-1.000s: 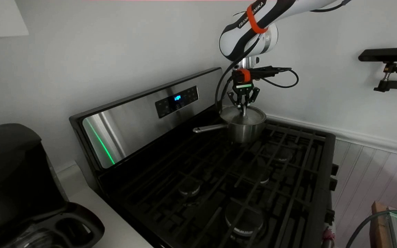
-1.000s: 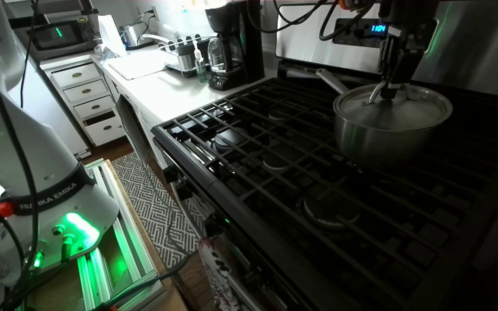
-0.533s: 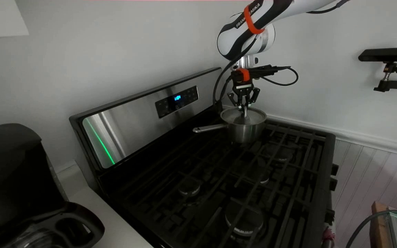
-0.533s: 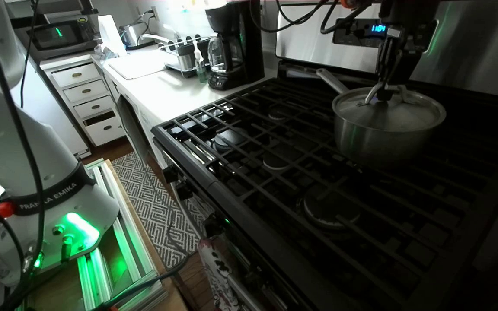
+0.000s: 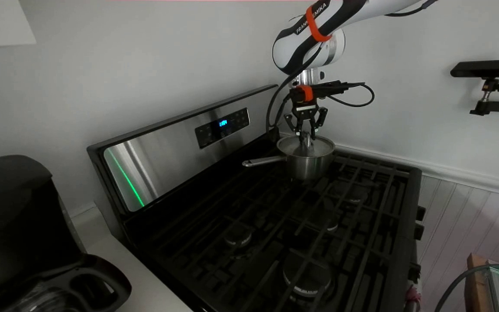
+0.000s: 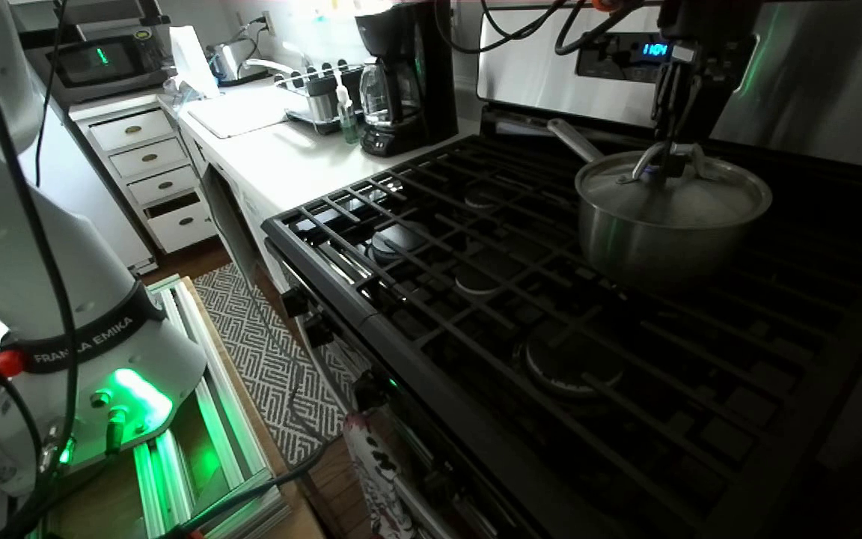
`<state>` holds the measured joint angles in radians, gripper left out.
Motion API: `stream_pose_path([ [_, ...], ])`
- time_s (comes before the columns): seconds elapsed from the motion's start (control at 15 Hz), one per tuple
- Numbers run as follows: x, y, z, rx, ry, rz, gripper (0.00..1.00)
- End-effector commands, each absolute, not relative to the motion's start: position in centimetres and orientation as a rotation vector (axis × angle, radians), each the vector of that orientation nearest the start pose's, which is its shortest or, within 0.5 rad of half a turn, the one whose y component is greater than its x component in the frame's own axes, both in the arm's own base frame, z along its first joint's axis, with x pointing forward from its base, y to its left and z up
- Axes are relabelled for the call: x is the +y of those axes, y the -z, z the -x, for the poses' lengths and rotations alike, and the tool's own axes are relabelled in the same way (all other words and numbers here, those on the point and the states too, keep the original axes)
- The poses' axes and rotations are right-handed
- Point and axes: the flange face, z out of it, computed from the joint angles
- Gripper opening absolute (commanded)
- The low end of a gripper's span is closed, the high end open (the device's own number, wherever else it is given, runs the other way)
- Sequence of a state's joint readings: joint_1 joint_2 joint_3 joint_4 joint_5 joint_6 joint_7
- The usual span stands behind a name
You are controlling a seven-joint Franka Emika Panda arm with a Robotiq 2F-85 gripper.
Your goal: Put the silver lid on the pot and then move the pot to the bottom right stove plate
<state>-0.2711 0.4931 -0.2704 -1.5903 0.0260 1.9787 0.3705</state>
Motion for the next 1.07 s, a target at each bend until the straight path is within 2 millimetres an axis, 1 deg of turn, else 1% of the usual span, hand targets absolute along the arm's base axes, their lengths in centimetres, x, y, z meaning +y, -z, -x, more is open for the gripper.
stream_pose_path([
  [0.0, -31.8, -37.8, -58.3, 1.392, -0.121, 2.909, 0.75],
  [0.2, -30.3, -39.9, -57.6, 1.377, -0.081, 2.898, 0.95],
  [0.27, -29.6, -40.5, -57.4, 1.393, -0.066, 2.875, 1.0],
  [0.4, -28.2, -41.3, -57.0, 1.463, -0.022, 2.808, 1.0],
  [0.47, -27.4, -41.3, -56.6, 1.498, -0.041, 2.783, 1.0],
  [0.67, -25.6, -40.4, -55.5, 1.638, -0.063, 2.704, 1.0],
  [0.73, -25.2, -39.8, -55.1, 1.669, -0.065, 2.681, 1.0],
  [0.8, -26.4, -40.4, -56.7, 1.594, -0.081, 2.751, 1.0],
  [0.87, -26.1, -40.1, -56.5, 1.599, -0.09, 2.748, 1.0],
  [1.0, -26.2, -40.1, -56.6, 1.597, -0.09, 2.749, 1.0],
])
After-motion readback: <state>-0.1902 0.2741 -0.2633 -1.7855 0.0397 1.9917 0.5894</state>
